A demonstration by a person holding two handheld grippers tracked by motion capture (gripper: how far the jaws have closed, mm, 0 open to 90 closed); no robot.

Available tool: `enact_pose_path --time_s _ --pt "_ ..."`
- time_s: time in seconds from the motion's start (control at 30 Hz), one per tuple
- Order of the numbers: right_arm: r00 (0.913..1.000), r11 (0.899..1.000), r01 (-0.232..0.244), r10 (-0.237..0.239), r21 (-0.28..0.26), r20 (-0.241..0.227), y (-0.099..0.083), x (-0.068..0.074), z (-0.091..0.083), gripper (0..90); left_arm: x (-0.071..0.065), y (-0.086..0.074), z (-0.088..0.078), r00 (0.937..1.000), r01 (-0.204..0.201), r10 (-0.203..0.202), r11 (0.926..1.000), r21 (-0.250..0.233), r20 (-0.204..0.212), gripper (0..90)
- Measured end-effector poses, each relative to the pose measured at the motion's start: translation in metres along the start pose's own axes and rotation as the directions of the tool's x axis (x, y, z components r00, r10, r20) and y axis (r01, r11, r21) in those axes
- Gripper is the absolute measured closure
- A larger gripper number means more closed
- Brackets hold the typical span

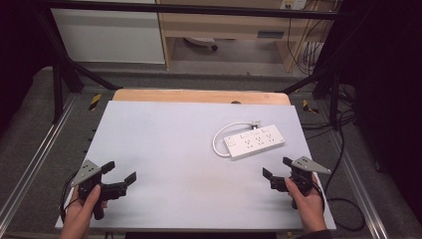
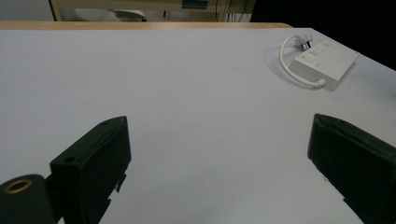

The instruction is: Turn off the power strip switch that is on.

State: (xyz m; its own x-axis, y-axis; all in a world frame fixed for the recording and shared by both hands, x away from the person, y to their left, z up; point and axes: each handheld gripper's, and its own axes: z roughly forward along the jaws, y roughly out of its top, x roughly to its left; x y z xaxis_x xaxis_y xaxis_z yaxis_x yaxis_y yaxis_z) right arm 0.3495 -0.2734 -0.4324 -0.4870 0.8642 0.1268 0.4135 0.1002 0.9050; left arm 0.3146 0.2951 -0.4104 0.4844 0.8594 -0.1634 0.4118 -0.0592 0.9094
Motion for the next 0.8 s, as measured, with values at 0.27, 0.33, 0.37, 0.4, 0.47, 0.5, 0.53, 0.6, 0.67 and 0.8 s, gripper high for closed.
enact_pose_path --time_s 0.27,0.33,0.37,0.4,0.47,0.5,0.53,0.6,0.67,0.8 --pt "0.9997 1.0 -0.025 0.025 -0.009 0.005 0.0003 -0.0018 0.001 5.7 0.0 -0.0005 0.0 1.0 -0.002 0.002 1.0 0.001 0.002 5.5" --pt "0.9998 1.0 -0.019 0.019 -0.007 0.003 0.0002 -0.0011 0.001 5.5 -0.0001 -0.0004 0.0004 1.0 0.001 -0.001 1.0 0.002 0.003 5.7" --pt "0.9998 1.0 -0.019 0.019 -0.007 0.003 0.0002 -0.0011 0.001 5.5 -0.0002 -0.0001 0.0009 1.0 -0.002 0.002 1.0 0.003 0.006 5.7" --pt "0.9998 1.0 -0.018 0.018 -0.008 0.0 0.0001 -0.0007 0.0006 5.3 -0.0005 0.0 0.0011 1.0 -0.002 0.002 1.0 0.005 0.006 5.7" --pt "0.9998 1.0 -0.019 0.019 -0.01 0.0 0.0002 -0.0007 0.0004 5.2 -0.0007 -0.0003 0.0017 1.0 -0.002 0.002 1.0 0.007 0.008 5.7" --pt "0.9998 1.0 -0.019 0.019 -0.016 -0.001 0.0006 -0.0008 0.0 5.1 -0.0007 -0.0005 0.0019 1.0 -0.002 0.002 0.9999 0.01 0.009 5.7" --pt "0.9997 1.0 -0.023 0.023 -0.017 -0.001 0.0008 -0.0005 -0.0003 5.1 -0.0007 -0.0006 0.0019 1.0 -0.002 0.002 0.9999 0.011 0.008 5.6" --pt "0.9995 0.999 -0.031 0.031 -0.018 -0.005 0.0011 -0.0006 -0.0002 5.0 -0.0006 -0.0006 0.0013 1.0 -0.001 0.001 1.0 0.008 0.007 5.7" --pt "0.9993 0.999 -0.036 0.036 -0.023 -0.004 0.0014 -0.0005 0.0001 4.9 -0.0003 -0.0004 0.0014 1.0 -0.005 0.004 1.0 0.008 0.009 5.6" --pt "0.9995 0.999 -0.032 0.032 -0.017 -0.008 0.0018 0.001 0.0019 4.9 -0.0005 -0.0007 0.0024 0.9999 -0.002 0.002 0.9999 0.011 0.013 5.7"
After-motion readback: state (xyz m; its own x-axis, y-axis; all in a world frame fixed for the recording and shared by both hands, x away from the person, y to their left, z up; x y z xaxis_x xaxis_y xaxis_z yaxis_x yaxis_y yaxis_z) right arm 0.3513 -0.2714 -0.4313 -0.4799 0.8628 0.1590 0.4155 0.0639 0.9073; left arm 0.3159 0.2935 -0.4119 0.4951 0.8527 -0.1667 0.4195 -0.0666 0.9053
